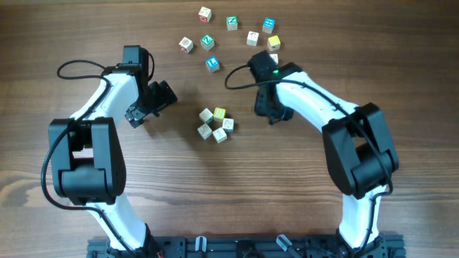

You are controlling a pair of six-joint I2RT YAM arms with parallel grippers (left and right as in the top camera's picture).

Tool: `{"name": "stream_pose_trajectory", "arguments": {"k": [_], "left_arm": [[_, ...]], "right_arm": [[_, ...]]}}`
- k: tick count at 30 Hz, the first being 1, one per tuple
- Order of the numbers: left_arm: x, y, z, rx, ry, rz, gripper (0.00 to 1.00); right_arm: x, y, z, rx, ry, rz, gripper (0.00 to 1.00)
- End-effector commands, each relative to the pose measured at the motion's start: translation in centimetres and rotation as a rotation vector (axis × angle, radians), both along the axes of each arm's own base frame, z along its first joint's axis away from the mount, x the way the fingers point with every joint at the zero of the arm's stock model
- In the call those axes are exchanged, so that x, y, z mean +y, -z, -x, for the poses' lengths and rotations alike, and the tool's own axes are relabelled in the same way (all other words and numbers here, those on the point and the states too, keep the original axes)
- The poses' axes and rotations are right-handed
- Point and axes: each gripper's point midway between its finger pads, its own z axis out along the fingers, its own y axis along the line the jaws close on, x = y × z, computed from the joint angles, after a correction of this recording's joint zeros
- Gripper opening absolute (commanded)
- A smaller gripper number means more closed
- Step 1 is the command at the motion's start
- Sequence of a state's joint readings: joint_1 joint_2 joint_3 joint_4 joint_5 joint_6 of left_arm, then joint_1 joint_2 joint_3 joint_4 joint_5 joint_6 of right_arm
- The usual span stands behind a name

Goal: Form a circle
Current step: 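Lift the right gripper away from the cluster toward the back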

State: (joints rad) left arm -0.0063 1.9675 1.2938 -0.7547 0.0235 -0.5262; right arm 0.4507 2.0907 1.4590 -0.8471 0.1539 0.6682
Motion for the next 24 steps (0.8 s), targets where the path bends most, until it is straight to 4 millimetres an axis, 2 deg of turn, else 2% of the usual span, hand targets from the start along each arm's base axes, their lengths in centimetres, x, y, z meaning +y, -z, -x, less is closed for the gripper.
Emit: {"name": "stream_pose_trajectory", "arguments": {"k": [1,3,4,5,9,10,11,12,13,17,20,24], "left_arm": [[0.3,0.6,0.3,0.015,-0.01,-0.009,1.0],[0.3,0.6,0.3,0.015,-0.01,-0.009,1.0],[0.3,0.6,0.3,0.015,-0.01,-0.009,1.0],[0.3,0.6,0.3,0.015,-0.01,-0.009,1.0],[0.3,0.6,0.3,0.015,-0.01,-0.009,1.0],[0.3,0.6,0.3,0.015,-0.01,-0.009,1.0],[0.3,0.6,0.3,0.015,-0.01,-0.009,1.0],[0.3,0.6,0.3,0.015,-0.01,-0.009,1.0],[0.3,0.6,0.3,0.015,-0.01,-0.009,1.0],[0.3,0.6,0.3,0.015,-0.01,-0.009,1.0],[0.3,0.6,0.3,0.015,-0.01,-0.009,1.0],[0.3,0.6,0.3,0.015,-0.01,-0.009,1.0]], "right_arm": [[-3.3,-0.3,-1.8,-0.051,-0.013,0.09,0.42],[-4.1,-0.4,-2.9,-0.075,-0.037,0.09,0.31],[-4.5,-0.5,-3.5,-0.089,-0.048,0.089,0.13],[-4.8,-0.5,-3.9,-0.1,-0.056,0.089,0.04],[-5.7,-0.9,-5.8,-0.15,-0.134,0.1,0.04],[-5.9,-1.2,-6.9,-0.191,-0.128,0.097,0.18],[-6.0,-1.4,-7.5,-0.216,-0.121,0.092,0.51],[-6.1,-1.6,-8.1,-0.24,-0.112,0.086,0.92],[-6.2,-1.8,-8.7,-0.265,-0.099,0.077,1.0],[-3.6,-2.1,-9.7,-0.309,-0.08,-0.075,1.0],[-0.4,-3.1,-11.1,-0.363,0.014,-0.297,1.0],[-0.1,-3.7,-11.9,-0.397,0.062,-0.329,0.99]]}}
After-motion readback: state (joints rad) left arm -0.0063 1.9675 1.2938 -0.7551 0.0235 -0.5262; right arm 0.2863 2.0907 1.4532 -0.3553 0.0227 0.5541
